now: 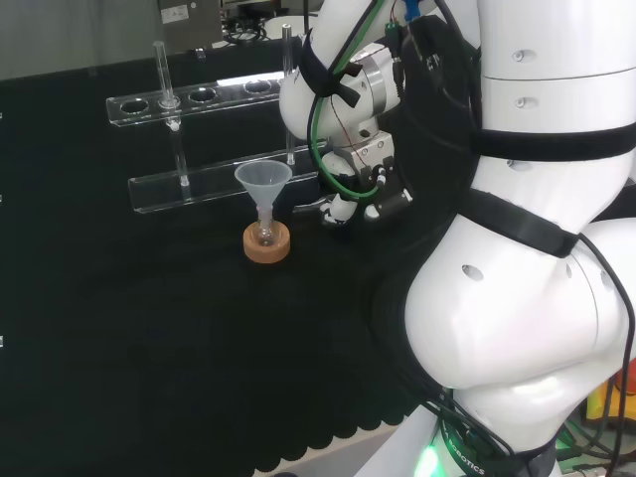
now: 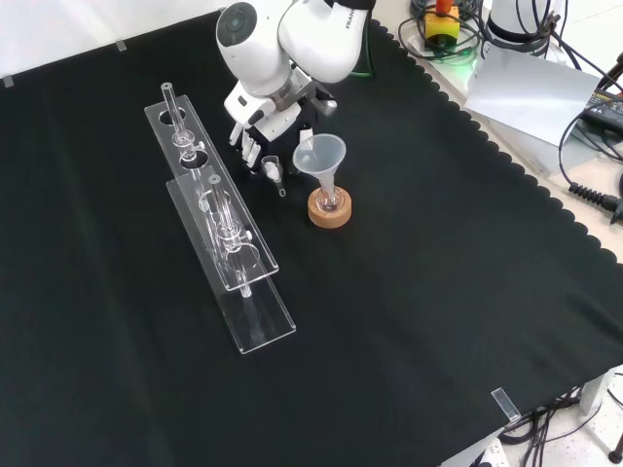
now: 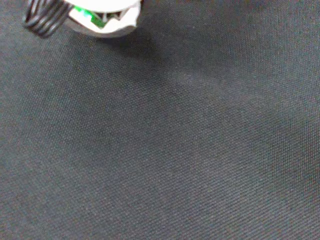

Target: Pick up the weighing funnel.

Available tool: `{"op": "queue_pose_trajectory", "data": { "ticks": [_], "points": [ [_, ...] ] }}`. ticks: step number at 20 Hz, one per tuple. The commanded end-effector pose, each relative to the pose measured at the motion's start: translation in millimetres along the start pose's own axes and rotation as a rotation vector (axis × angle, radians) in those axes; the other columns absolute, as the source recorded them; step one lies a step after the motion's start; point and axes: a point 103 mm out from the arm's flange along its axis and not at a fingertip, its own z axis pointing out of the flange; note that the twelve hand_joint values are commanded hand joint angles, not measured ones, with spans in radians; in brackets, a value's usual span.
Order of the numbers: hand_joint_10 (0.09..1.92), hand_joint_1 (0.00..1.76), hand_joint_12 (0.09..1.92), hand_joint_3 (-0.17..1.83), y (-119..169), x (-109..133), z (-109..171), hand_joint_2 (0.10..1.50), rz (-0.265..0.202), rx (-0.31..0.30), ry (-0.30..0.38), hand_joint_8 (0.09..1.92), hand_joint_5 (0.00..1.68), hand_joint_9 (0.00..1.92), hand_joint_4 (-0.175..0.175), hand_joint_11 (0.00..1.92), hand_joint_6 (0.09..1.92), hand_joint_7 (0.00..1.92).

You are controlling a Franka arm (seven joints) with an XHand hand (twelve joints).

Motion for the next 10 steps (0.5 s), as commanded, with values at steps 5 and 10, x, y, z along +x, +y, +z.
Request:
{"op": "queue_pose_trajectory", "data": {
  "ticks": [5,10],
  "points": [
    [0.49,0.93,1.22,0.64,1.6,-2.9,3.2,0.68,-0.001,0.009,-0.008,0.71,0.79,1.00,-0.021,0.59,0.70,0.79],
    [0.47,0.94,1.21,0.63,1.8,-4.0,3.1,0.70,-0.001,0.013,-0.014,0.70,0.88,1.05,-0.006,0.62,0.69,0.81]
  ]
}}
